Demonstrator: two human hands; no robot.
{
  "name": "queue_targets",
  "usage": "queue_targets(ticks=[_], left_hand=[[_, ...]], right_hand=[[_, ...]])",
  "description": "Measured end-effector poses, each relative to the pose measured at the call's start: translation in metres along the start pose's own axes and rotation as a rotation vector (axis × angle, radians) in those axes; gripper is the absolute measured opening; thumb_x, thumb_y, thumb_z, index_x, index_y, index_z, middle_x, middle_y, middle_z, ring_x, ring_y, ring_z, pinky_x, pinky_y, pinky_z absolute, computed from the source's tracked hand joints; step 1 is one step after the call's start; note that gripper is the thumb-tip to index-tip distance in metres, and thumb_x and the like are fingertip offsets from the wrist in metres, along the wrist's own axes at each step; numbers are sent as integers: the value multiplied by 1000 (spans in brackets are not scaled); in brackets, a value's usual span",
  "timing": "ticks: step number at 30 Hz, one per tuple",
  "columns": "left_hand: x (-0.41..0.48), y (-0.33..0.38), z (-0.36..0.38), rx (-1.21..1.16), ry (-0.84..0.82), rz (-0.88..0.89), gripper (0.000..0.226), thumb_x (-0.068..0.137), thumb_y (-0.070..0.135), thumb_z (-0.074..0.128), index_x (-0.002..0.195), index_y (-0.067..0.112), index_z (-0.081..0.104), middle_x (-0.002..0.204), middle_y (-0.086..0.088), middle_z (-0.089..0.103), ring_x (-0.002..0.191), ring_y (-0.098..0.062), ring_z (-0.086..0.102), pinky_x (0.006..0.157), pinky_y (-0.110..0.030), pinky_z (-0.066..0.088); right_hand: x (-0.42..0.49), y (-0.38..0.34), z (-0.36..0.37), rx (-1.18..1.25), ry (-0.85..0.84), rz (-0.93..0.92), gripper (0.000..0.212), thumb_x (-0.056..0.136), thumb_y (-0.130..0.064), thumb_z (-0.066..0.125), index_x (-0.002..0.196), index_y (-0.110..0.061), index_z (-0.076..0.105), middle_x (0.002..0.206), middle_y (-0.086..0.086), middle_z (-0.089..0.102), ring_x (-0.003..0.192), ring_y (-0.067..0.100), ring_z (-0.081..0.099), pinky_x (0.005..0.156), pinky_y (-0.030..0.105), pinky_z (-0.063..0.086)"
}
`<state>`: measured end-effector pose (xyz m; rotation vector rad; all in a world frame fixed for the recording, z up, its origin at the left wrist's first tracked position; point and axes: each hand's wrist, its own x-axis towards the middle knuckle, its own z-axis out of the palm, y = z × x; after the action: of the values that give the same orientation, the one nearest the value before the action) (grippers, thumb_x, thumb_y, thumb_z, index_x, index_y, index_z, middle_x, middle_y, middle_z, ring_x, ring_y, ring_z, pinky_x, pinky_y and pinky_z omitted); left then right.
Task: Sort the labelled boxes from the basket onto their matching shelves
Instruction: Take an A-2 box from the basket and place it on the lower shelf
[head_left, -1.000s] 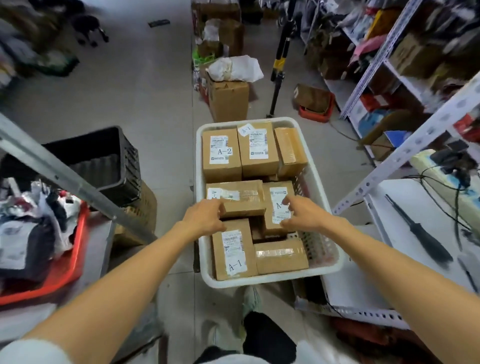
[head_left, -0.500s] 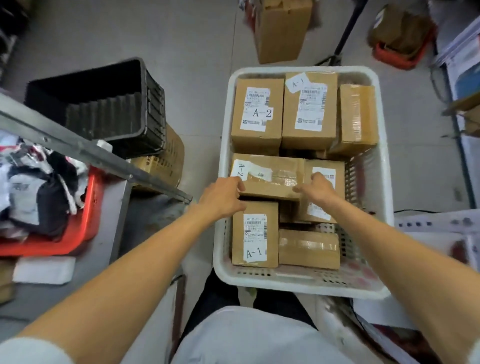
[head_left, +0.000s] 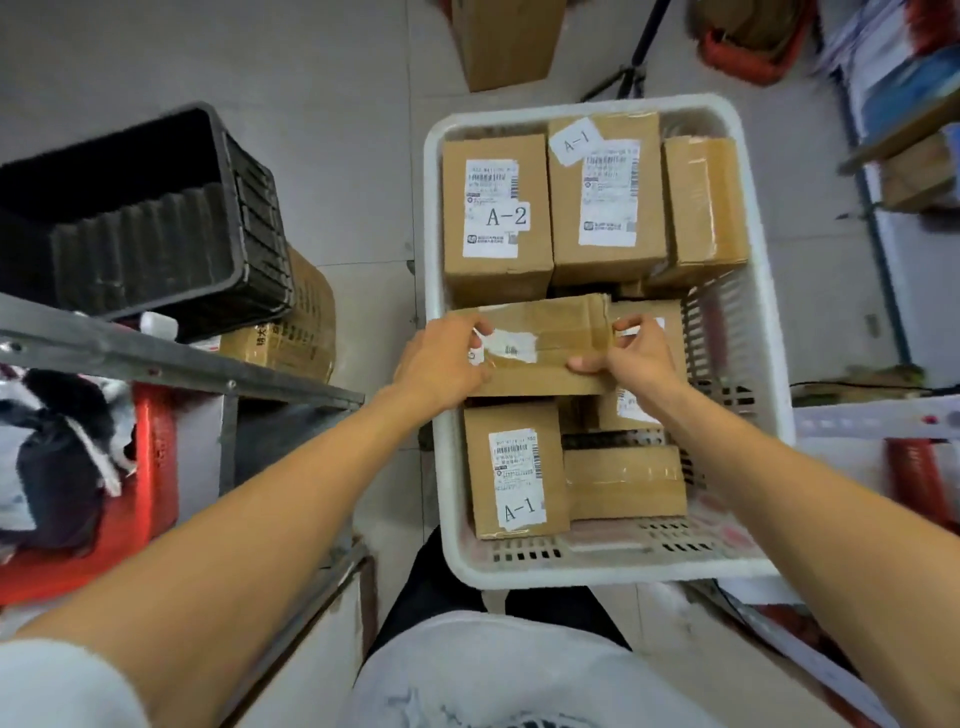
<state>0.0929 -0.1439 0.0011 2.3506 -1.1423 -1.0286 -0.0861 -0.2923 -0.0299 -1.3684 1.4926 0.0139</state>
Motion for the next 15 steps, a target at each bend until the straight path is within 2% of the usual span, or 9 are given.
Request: queue_targets(ticks=[2, 3, 6, 9, 12, 15], left_hand=[[11, 9, -11, 24, 29, 101, 56, 76, 24, 74, 127, 24, 52, 121, 0, 57, 112, -20, 55, 96, -43, 48], [17, 16, -16, 47, -9, 147, 67, 75, 28, 75, 135, 24, 46, 130, -3, 53, 119, -22, 51, 102, -43, 44], [27, 38, -27, 76, -290, 239, 94, 73, 42, 79, 149, 29, 26, 148, -4, 39, 133, -23, 40, 109, -40, 35], [27, 61, -24, -48, -534, 213, 87, 72, 37, 81, 145, 32, 34, 136, -1, 48, 124, -20, 49, 103, -37, 42], [22, 82, -20, -192, -562, 210, 74, 72, 23, 83, 137, 28, 47, 122, -1, 52, 110, -15, 52, 90, -29, 46], [9, 97, -9, -291, -601, 210, 69, 72, 18, 82, 132, 29, 50, 111, -3, 54, 100, -16, 54, 78, -31, 50]], right_hand=[[-13, -5, -13, -24, 0, -78, 71, 56, -17, 91, 112, -24, 47, 115, -1, 55, 107, 19, 54, 90, 42, 52], [-21, -8, -22, -26, -13, -111, 69, 57, -15, 90, 112, -25, 49, 115, -1, 56, 106, 18, 55, 87, 42, 52], [-48, -19, -49, 2, -54, -183, 60, 60, -9, 88, 110, -23, 58, 112, -1, 61, 104, 19, 59, 80, 35, 52], [-76, -21, -75, 39, -12, -212, 51, 67, -7, 84, 110, -23, 62, 109, -1, 64, 100, 15, 60, 73, 26, 46], [-99, -14, -97, 74, 56, -246, 42, 73, -12, 82, 105, -31, 63, 108, -6, 64, 101, 10, 58, 79, 26, 45], [-113, 1, -109, 85, 176, -276, 43, 75, -18, 81, 114, -23, 65, 111, -4, 65, 104, 13, 59, 87, 27, 47]])
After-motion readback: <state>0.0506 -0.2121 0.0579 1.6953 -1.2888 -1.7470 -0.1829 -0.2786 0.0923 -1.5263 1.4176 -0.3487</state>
